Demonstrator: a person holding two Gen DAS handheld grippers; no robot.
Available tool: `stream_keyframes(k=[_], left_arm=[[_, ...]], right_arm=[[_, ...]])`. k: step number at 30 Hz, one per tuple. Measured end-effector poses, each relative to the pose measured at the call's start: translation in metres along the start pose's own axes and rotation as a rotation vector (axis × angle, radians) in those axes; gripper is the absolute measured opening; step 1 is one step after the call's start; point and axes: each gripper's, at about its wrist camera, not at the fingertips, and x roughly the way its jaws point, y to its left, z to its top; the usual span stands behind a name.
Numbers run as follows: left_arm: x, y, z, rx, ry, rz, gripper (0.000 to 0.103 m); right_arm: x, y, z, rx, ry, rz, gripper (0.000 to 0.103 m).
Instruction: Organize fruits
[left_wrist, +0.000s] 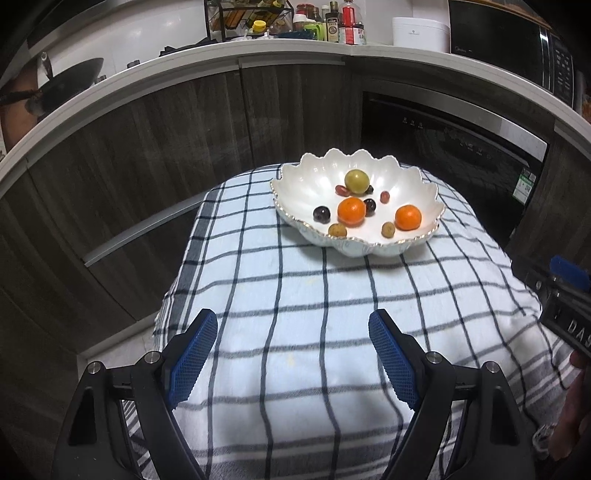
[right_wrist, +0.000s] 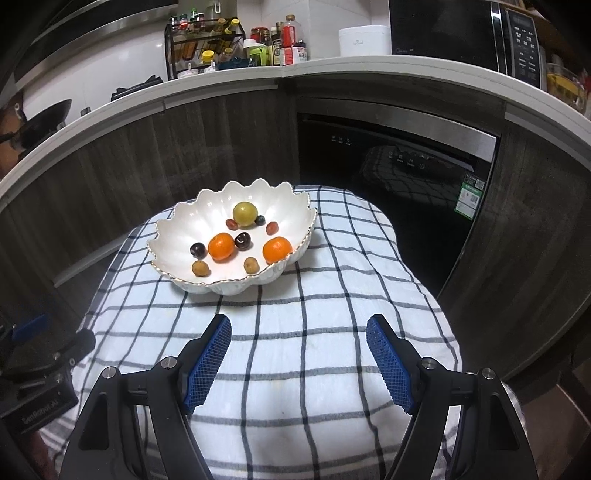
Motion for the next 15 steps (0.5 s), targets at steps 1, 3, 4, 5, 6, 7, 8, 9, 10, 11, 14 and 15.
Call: stream_keyframes(k=[1, 3, 4, 5, 6, 7, 8, 9, 10, 11, 14, 15], left_arm=[[0.0, 0.001, -0.002, -0.001, 0.003, 0.002, 0.084], [-0.002, 0.002, -0.008, -0.008, 0.011, 0.001, 0.084], [-0.002, 0.003, -0.011, -0.011, 0.014, 0.002, 0.084], [-0.003, 0.003, -0.014, -0.014, 0.016, 0.004, 0.084], [-0.003, 0.004, -0.015, -0.017, 0.019, 0.004, 0.084], [-0.004, 0.004, -0.017, -0.019, 0.024, 0.004, 0.084], [-0.004, 0.005, -0.019, -0.021, 0.027, 0.003, 0.084], [-0.005, 0.005, -0.02, -0.023, 0.028, 0.003, 0.084], [-0.007, 0.005, -0.021, -0.022, 0.024, 0.006, 0.084], [-0.009, 0.004, -0.022, -0.018, 0.017, 0.01, 0.087], [-0.016, 0.003, -0.022, -0.018, -0.006, 0.027, 0.097], [-0.017, 0.003, -0.022, -0.02, -0.011, 0.027, 0.097]], right_arm=[[-0.002, 0.001, -0.001, -0.004, -0.004, -0.001, 0.077], [-0.005, 0.002, -0.003, -0.012, -0.008, -0.002, 0.077], [-0.006, 0.003, -0.005, -0.016, -0.008, 0.0, 0.077], [-0.008, 0.004, -0.006, -0.019, -0.007, 0.001, 0.077], [-0.009, 0.005, -0.009, -0.023, -0.005, 0.002, 0.077], [-0.01, 0.006, -0.01, -0.025, -0.003, 0.005, 0.077], [-0.012, 0.006, -0.012, -0.027, 0.0, 0.006, 0.077], [-0.013, 0.007, -0.014, -0.03, 0.001, 0.008, 0.077], [-0.015, 0.007, -0.015, -0.032, 0.0, 0.009, 0.077], [-0.016, 0.007, -0.016, -0.034, -0.002, 0.009, 0.077], [-0.022, 0.006, -0.018, -0.033, -0.012, 0.011, 0.077], [-0.023, 0.005, -0.018, -0.031, -0.015, 0.011, 0.077]])
